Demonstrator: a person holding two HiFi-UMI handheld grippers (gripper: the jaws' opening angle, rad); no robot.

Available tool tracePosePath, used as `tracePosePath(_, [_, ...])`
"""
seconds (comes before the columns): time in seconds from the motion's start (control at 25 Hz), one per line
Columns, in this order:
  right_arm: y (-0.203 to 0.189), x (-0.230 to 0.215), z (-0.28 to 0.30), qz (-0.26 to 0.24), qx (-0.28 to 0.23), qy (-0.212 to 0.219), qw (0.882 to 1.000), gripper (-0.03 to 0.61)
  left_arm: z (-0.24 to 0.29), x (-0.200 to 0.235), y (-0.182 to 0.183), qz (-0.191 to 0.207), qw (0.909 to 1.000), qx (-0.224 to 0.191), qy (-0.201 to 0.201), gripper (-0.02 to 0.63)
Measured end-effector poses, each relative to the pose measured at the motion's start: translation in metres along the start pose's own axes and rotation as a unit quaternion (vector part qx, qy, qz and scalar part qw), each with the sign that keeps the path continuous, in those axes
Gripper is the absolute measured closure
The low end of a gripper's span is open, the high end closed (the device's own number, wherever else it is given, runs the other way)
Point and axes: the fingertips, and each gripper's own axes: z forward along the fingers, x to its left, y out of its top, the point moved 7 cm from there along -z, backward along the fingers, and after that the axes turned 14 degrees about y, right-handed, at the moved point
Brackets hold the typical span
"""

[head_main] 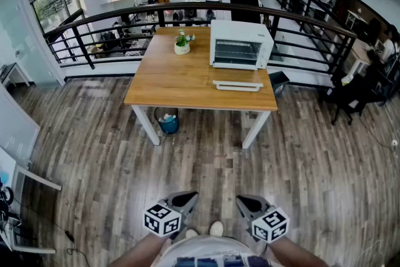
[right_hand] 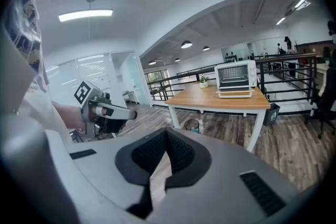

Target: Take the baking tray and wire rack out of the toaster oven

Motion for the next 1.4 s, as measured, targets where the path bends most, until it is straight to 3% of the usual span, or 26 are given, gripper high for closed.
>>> tracePosePath(0.44, [-0.007, -0.044, -0.023, 0.012, -0.018, -0.007, 1.0, 0.58, 0.041, -0.026, 0.009, 0.014, 0.9999, 0.002, 0.001, 0.611])
tracePosePath(0.72, [0.002, -0.074, -0.011, 0.025, -0.031, -0.019, 0.999, 0.578, 0.066, -0.009, 0.023, 0.018, 0.9998, 0.006, -0.003, 0.611])
tracePosePath(0.96, [0.03, -0.116, 0.036, 0.015, -0.032, -0.048, 0.998, 0.575, 0.112, 0.035, 0.051, 0.035, 0.999, 0.004, -0.028, 0.611])
tracePosePath(1.4, [0.116, -0.178, 0.185, 0.016, -0.023, -0.107, 0.994, 0.558, 0.165, 0.184, 0.148, 0.083, 0.9929, 0.014, -0.085, 0.609])
